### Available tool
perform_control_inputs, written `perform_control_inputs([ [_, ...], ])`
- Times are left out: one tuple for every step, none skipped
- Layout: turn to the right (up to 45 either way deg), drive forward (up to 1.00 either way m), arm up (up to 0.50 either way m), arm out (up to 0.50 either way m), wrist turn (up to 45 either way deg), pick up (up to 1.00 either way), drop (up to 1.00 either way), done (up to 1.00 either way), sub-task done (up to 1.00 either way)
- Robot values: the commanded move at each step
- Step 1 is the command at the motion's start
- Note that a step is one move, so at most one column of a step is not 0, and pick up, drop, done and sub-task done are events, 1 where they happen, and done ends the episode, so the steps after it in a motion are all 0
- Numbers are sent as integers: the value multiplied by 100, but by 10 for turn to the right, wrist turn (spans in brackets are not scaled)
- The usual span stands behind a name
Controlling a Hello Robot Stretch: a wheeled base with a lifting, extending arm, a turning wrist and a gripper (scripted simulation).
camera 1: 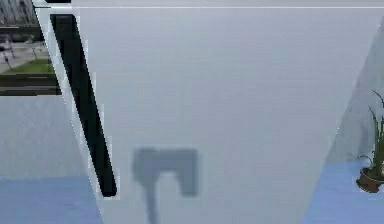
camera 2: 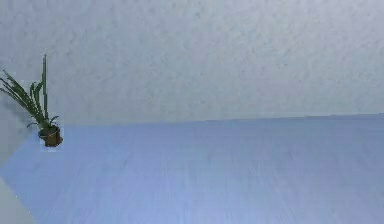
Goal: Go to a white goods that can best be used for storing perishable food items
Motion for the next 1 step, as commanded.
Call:
perform_control_inputs([
  [0, 0, 0, 0, 0, 0, 0, 100, 0],
])
